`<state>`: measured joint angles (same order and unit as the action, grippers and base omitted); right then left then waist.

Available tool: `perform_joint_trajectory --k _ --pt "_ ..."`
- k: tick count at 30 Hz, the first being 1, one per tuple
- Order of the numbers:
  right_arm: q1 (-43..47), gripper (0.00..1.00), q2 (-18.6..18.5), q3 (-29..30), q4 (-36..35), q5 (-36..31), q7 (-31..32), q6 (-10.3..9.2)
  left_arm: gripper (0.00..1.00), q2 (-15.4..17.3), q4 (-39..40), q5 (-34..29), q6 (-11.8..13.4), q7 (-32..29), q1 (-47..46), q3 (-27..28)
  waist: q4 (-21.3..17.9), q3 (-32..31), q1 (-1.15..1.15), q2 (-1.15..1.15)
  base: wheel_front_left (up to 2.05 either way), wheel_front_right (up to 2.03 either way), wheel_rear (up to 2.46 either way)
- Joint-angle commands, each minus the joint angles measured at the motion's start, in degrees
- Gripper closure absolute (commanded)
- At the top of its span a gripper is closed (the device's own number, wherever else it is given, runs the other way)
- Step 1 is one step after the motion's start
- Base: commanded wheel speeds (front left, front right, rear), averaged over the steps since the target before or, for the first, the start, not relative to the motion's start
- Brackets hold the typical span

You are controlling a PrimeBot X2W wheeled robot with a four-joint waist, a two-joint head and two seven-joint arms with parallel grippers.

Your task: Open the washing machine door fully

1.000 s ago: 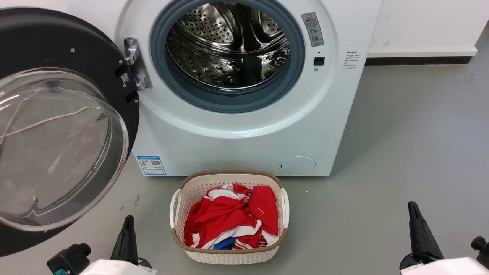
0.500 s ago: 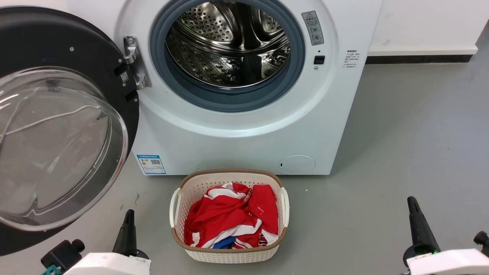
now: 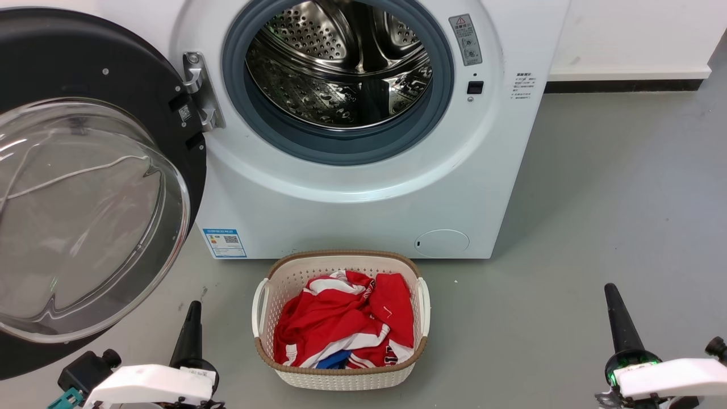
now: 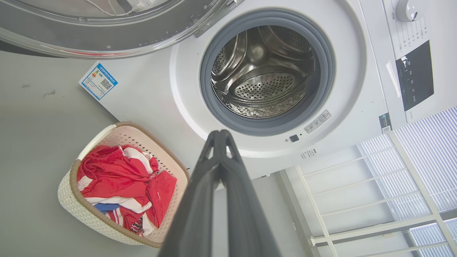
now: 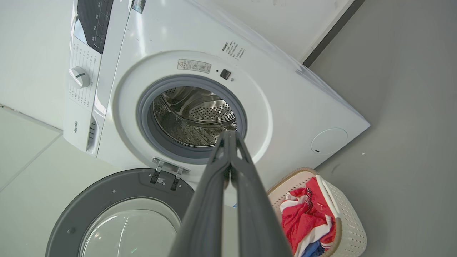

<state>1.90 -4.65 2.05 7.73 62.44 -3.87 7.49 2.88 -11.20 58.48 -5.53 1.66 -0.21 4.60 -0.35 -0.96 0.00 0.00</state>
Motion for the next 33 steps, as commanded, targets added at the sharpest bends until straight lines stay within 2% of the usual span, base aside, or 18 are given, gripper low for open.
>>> perform_joint_trajectory --k 1,33 --pt "-1.65 1.00 -0.38 0.18 -0.08 1.68 0.38 0.01 1.00 0.02 0.29 1.62 -0.21 -0.44 -1.29 0.35 0.01 0.02 0.00 0.00 0.00 0.00 0.00" --pt "-5.54 1.00 -0.18 1.25 3.54 19.07 5.05 0.00 1.00 0.00 -1.54 20.13 -1.30 -5.01 -4.36 1.28 0.18 0.59 0.00 0.00 0.00 0.00 0.00"
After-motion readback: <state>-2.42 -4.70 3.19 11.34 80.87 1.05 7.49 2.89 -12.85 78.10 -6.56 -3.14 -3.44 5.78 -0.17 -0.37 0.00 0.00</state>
